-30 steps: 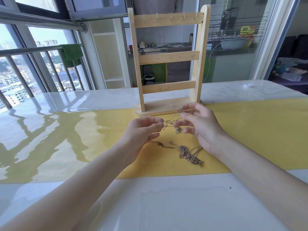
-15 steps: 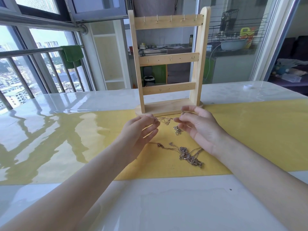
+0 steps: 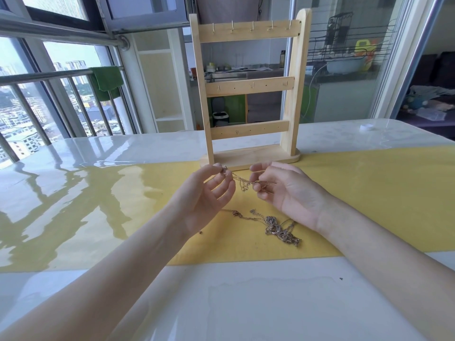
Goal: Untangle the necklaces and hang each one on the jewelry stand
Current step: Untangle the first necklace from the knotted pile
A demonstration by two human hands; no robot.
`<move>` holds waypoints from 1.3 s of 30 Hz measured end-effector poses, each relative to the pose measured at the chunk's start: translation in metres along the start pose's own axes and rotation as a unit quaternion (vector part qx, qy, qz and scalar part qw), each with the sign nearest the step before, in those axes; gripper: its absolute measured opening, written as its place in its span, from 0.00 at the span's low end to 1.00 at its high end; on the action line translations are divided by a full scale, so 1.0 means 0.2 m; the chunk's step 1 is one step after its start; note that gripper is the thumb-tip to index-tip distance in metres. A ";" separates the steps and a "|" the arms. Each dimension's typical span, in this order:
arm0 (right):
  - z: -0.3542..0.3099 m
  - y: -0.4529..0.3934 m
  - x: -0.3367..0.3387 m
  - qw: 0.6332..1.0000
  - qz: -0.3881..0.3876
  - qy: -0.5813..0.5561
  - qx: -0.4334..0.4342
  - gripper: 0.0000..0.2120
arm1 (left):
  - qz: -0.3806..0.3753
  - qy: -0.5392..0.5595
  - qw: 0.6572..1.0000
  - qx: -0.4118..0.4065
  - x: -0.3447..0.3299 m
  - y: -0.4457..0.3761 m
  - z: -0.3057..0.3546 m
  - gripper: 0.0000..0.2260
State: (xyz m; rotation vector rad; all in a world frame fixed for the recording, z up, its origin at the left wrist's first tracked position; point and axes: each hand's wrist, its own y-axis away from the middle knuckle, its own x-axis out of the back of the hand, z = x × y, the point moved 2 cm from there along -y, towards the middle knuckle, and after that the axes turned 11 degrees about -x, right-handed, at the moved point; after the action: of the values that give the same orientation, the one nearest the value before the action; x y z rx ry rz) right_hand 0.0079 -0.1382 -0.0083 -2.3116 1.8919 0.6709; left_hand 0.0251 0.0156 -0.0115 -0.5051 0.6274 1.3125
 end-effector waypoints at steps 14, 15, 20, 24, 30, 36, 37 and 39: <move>0.04 0.00 0.00 0.989 -0.037 0.121 -0.083 0.04 | -0.051 -0.187 0.979 -0.062 -0.02 0.02 0.00 0.05; 0.04 0.00 0.00 0.989 -0.035 0.119 -0.084 0.03 | -0.050 -0.196 0.977 -0.065 -0.02 0.03 0.00 0.05; 0.04 0.00 -0.01 0.991 -0.049 0.087 -0.087 0.06 | -0.038 -0.203 0.976 -0.067 -0.02 0.02 0.00 0.05; 0.03 0.00 0.00 0.989 -0.070 0.096 -0.088 0.09 | -0.035 -0.204 0.976 -0.067 -0.02 0.02 0.00 0.05; 0.04 -0.02 0.00 0.992 -0.008 0.116 -0.054 0.05 | -0.026 -0.203 0.977 -0.056 -0.02 0.02 0.00 0.04; 0.04 -0.03 0.02 0.983 0.090 0.161 0.011 0.06 | -0.040 -0.254 0.966 -0.001 -0.03 0.04 -0.06 0.04; 0.03 -0.03 0.02 0.982 0.099 0.158 0.022 0.07 | -0.045 -0.262 0.964 0.010 -0.04 0.04 -0.07 0.03; 0.02 -0.03 0.02 0.982 0.101 0.156 0.043 0.07 | -0.059 -0.273 0.960 0.022 -0.04 0.05 -0.07 0.02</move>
State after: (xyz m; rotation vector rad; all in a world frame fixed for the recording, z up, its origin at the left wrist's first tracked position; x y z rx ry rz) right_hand 0.0123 -0.1393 -0.0150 -2.3016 2.2603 0.2426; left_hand 0.0131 0.0017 -0.0168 -0.1244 0.1618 1.2489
